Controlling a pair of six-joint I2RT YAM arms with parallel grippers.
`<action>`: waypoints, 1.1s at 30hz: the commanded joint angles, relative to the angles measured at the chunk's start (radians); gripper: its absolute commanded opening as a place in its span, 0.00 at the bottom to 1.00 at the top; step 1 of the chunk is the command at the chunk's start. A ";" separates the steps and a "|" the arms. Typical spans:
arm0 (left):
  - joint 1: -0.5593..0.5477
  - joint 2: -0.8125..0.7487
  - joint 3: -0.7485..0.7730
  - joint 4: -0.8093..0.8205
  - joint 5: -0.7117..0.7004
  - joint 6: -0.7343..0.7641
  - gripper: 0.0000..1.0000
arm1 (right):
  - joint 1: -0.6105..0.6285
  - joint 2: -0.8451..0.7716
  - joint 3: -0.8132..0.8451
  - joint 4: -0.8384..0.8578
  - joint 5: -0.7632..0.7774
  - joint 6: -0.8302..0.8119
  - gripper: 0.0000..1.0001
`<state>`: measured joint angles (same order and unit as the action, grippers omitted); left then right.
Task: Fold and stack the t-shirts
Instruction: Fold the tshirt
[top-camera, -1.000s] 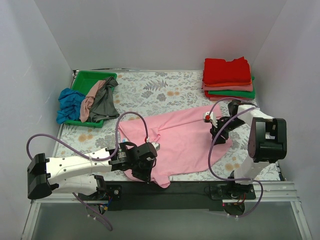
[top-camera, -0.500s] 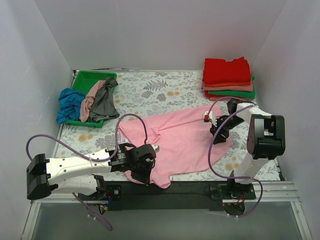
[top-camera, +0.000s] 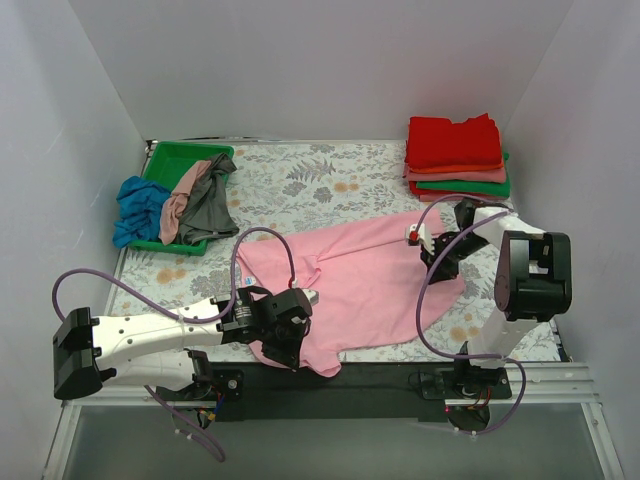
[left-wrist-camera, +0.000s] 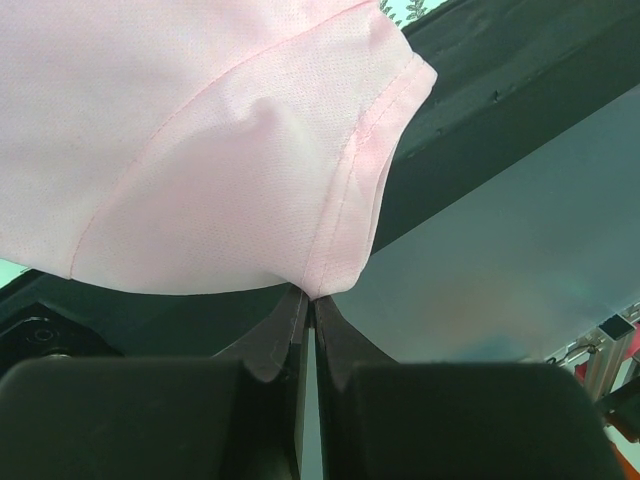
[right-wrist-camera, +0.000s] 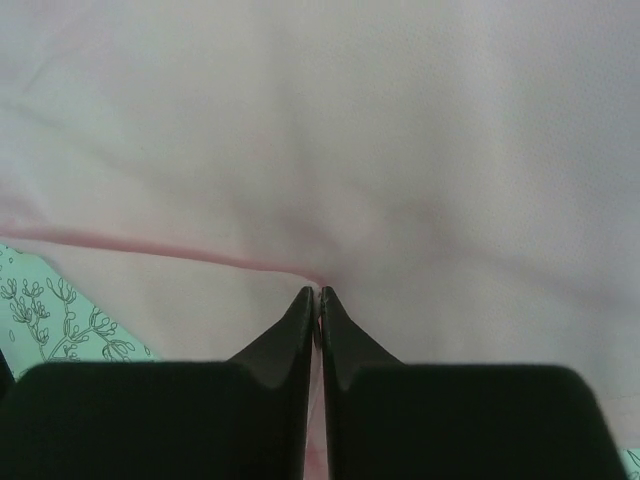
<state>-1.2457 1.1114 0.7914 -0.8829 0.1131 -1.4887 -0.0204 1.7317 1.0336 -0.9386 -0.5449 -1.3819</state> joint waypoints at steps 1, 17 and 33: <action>0.003 -0.024 0.012 -0.014 0.005 0.005 0.00 | -0.007 -0.070 0.029 -0.028 -0.024 0.011 0.09; 0.006 -0.067 0.028 -0.031 -0.085 -0.015 0.00 | -0.065 -0.144 0.011 -0.065 -0.044 0.027 0.01; 0.110 -0.173 0.138 -0.005 -0.408 -0.022 0.00 | -0.208 -0.167 -0.017 -0.040 -0.148 0.040 0.01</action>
<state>-1.1549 0.9688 0.8925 -0.9085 -0.1867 -1.5097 -0.2073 1.5799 1.0164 -0.9741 -0.6365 -1.3575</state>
